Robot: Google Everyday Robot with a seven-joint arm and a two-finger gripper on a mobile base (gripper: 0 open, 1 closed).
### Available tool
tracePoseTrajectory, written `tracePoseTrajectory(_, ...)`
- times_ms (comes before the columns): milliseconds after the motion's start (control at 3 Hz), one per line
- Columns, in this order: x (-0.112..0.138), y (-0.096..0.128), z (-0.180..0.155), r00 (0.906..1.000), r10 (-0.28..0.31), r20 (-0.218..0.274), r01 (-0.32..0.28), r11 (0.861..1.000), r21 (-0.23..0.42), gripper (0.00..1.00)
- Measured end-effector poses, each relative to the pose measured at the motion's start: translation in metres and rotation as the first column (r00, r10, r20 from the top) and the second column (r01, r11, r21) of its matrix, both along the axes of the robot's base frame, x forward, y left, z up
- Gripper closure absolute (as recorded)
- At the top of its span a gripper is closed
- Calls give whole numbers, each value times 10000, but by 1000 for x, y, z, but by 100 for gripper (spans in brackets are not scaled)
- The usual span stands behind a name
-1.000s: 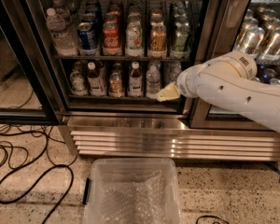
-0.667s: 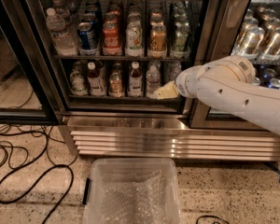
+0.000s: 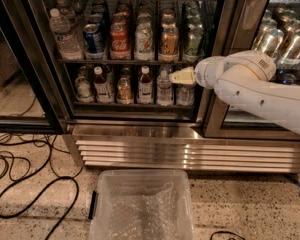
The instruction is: Pick green can from middle shelf of fridge
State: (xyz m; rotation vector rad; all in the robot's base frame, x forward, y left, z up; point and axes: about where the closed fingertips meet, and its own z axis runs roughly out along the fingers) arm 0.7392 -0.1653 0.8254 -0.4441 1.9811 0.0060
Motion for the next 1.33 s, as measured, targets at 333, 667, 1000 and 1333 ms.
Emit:
tracePoseTrajectory(333,18,-17,15,9975,-679,218,661,9950,755,10)
tracePoseTrajectory(667,25,-11,10,9961,-872,96,851,9871,1356,9)
tracePoseTrajectory(1000,25,-11,10,9961,-881,89,860,9867,1382,0)
tracePoseTrajectory(1333,18,6,0,9989,-470,30,459,9858,1614,0)
